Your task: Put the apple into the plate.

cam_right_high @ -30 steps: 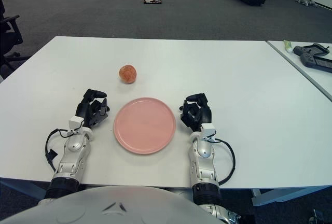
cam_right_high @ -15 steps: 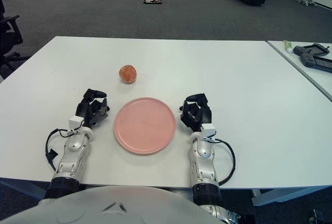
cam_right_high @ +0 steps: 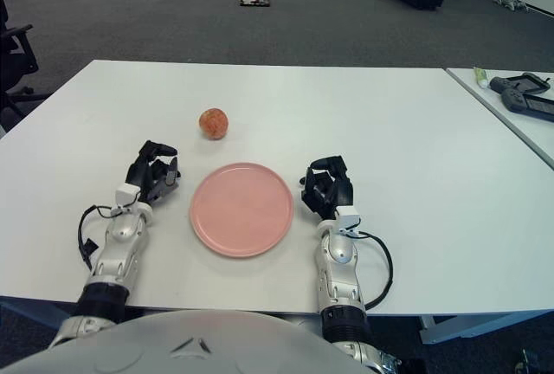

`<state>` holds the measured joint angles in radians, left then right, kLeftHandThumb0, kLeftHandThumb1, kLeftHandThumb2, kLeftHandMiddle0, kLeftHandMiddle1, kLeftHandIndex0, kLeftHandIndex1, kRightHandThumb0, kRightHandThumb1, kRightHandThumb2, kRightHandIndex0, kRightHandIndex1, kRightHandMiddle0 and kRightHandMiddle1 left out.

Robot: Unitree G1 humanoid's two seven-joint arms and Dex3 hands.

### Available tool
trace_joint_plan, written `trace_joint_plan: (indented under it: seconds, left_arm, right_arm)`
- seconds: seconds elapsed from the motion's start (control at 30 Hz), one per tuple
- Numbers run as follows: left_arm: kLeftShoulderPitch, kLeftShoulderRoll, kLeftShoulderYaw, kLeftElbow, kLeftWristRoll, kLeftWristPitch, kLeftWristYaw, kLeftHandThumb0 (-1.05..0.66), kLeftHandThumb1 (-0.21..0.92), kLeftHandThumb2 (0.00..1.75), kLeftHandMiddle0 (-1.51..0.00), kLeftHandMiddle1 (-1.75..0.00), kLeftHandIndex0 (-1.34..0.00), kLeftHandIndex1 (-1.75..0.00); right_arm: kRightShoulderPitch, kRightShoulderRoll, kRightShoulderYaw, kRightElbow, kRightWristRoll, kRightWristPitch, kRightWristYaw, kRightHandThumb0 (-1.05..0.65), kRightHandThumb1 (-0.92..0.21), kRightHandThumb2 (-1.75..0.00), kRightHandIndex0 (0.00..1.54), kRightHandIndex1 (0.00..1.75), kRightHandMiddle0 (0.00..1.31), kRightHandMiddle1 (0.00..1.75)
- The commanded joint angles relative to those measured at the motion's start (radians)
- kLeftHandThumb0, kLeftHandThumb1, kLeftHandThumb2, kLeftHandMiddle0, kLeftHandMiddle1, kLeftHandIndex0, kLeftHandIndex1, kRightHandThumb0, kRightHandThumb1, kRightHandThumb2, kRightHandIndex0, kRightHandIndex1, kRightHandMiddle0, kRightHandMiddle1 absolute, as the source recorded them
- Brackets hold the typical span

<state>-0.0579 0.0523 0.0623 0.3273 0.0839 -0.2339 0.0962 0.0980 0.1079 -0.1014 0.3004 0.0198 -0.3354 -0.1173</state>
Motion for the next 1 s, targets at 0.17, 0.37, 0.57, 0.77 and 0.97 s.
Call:
trace_joint_plan:
  seconds: [0.17, 0.37, 0.57, 0.77, 0.97]
  left_arm:
    - [-0.199, 0.093, 0.005, 0.090, 0.082, 0.024, 0.050, -0.37, 0.75, 0.76, -0.62, -1.72, -0.30, -1.75]
    - [-0.321, 0.149, 0.008, 0.220, 0.112, -0.029, 0.076, -0.36, 0.82, 0.67, -0.59, -1.61, -0.26, -1.75]
    - [-0.431, 0.207, -0.012, 0.353, 0.169, -0.104, 0.129, -0.36, 0.91, 0.54, -0.42, -1.47, -0.20, -1.75]
    - [-0.499, 0.242, -0.045, 0.461, 0.222, -0.152, 0.179, -0.54, 0.92, 0.64, -0.13, -1.33, -0.10, -1.52]
    - [-0.612, 0.267, -0.096, 0.610, 0.285, -0.153, 0.238, -0.74, 0.92, 0.63, -0.01, -0.98, -0.01, -0.99]
  right_arm:
    - [-0.002, -0.004, -0.011, 0.063, 0.009, 0.025, -0.005, -0.38, -0.71, -0.82, 0.55, 1.52, 0.32, 1.75]
    - [-0.012, -0.002, -0.016, 0.076, 0.012, 0.018, -0.006, -0.38, -0.70, -0.83, 0.56, 1.53, 0.33, 1.75]
    - [-0.019, 0.004, -0.017, 0.081, 0.006, 0.015, -0.020, -0.38, -0.70, -0.83, 0.55, 1.52, 0.33, 1.75]
    - [-0.023, 0.003, -0.013, 0.090, -0.001, 0.004, -0.029, -0.38, -0.70, -0.83, 0.54, 1.52, 0.33, 1.75]
    - [-0.025, 0.006, -0.012, 0.099, -0.002, -0.005, -0.039, -0.38, -0.70, -0.83, 0.55, 1.52, 0.33, 1.75]
